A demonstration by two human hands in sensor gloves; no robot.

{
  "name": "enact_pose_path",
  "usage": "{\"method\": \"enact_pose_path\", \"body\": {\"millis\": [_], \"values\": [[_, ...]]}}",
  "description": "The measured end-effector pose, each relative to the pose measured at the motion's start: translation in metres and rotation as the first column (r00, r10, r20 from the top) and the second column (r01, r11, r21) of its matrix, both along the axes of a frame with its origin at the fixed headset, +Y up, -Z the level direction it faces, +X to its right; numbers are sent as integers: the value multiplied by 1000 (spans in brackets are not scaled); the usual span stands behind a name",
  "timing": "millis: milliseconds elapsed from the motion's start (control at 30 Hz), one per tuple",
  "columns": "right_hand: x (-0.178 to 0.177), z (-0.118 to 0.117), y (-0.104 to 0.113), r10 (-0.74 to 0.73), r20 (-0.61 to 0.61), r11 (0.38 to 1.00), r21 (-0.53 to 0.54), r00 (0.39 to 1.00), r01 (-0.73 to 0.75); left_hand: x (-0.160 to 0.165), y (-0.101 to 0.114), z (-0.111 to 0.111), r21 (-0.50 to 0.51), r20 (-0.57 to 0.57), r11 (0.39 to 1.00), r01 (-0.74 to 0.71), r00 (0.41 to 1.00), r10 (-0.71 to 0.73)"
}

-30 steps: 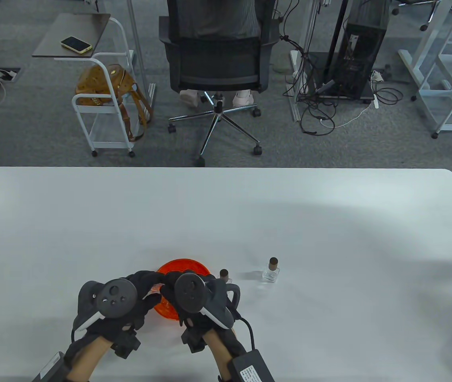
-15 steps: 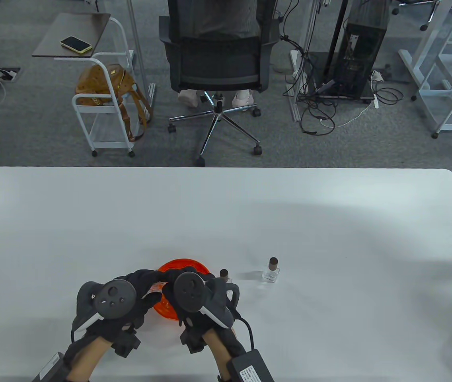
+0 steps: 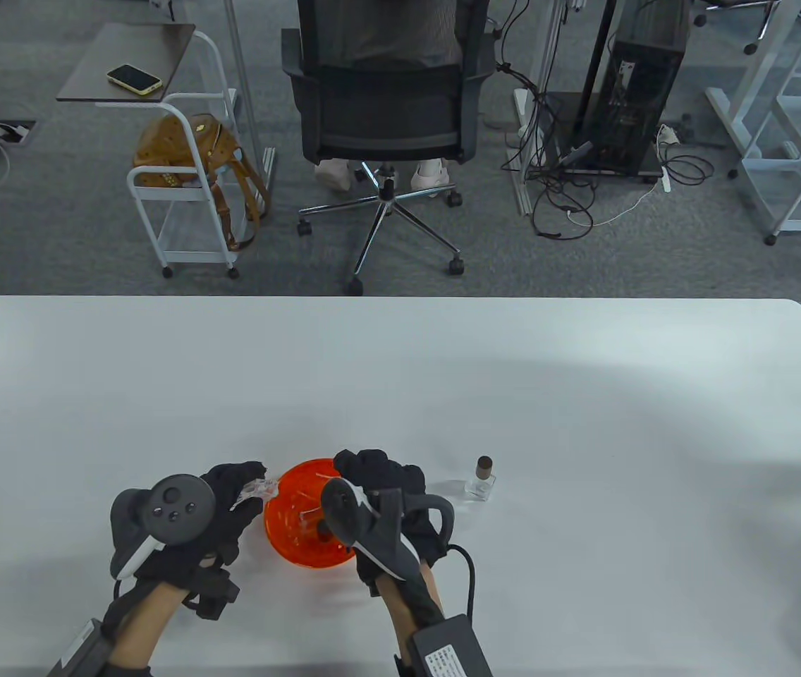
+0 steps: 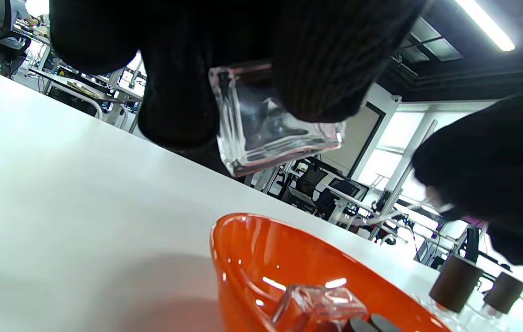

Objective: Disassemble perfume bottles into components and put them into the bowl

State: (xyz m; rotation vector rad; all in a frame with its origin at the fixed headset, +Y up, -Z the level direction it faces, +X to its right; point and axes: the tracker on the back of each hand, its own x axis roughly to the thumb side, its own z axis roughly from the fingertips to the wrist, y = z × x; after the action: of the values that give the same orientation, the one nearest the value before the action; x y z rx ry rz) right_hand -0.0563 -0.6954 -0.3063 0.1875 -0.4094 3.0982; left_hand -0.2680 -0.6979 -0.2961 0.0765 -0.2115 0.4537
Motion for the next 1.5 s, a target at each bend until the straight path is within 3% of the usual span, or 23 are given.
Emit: {"method": "enact_pose_path", "body": {"millis": [167,300,467,633,900,1000,1333,1500], "values": [[-19,-12,-22,202,-18,976,-73,979,-203,4,-3,-1,-16,21,999,31,999,-30],[-22,-13,-28,299,-20,952,-58,954,-299,6,-5,-2,-28,22,999,43,999,-43],[-15,-11,-17,266,-6,963,-42,964,-266,11,-7,-1,-15,12,992,126,992,-125],[11,-2,10,113,50,993,12,992,-114,32,-3,-6,-7,12,971,240,971,-240],[58,12,43,-126,102,989,92,987,117,85,-7,-25,-62,22,866,496,868,-495],[65,12,45,-171,106,982,94,980,162,94,-11,-30,-75,3,814,575,817,-577],[66,10,42,-177,96,983,73,980,171,102,-23,-34,-123,66,777,617,786,-614],[67,9,41,-178,99,983,66,979,172,95,-21,-31,-88,44,818,569,822,-568]]}}
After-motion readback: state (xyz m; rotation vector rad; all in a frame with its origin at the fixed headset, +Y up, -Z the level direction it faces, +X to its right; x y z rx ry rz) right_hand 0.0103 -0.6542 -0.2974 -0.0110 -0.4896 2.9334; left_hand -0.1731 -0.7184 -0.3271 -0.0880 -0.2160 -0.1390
